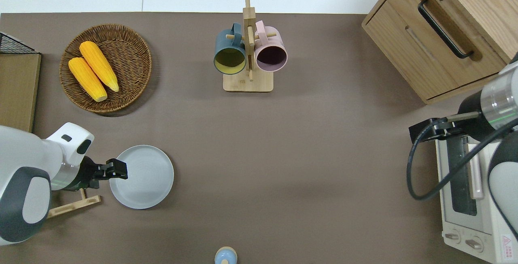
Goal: Pick gray plate from low plate rack and place it on table with left arm
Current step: 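Lower the gray plate flat onto the table beside the rack, then open the left gripper and withdraw it away from the plate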
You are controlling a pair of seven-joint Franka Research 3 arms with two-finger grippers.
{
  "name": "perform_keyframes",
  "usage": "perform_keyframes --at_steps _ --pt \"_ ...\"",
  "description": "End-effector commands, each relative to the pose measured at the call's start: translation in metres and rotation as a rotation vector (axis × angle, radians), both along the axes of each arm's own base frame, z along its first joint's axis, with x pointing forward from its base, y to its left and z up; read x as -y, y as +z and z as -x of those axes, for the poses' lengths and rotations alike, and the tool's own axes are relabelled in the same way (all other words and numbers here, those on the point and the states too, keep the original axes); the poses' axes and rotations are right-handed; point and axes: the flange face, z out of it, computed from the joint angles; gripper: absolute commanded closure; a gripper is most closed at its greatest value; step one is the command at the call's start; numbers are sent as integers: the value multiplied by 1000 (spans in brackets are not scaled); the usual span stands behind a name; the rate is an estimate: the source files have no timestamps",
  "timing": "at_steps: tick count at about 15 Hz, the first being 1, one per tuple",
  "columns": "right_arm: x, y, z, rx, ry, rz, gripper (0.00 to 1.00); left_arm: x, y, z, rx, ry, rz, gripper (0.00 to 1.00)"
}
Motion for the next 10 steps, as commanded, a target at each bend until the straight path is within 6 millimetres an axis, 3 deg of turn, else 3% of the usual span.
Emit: perform_keyframes --at_steps 1,3,8,10 --pt "2 4 2 0 -14 8 17 5 1 3 14 6 4 47" --pt "2 3 2 -2 -14 8 17 7 17 0 39 -16 -13 7" --pt "2 4 2 0 -14 8 17 14 109 -42 117 -115 -125 7" --pt "2 4 2 0 -14 8 17 15 134 -52 163 -121 -124 7"
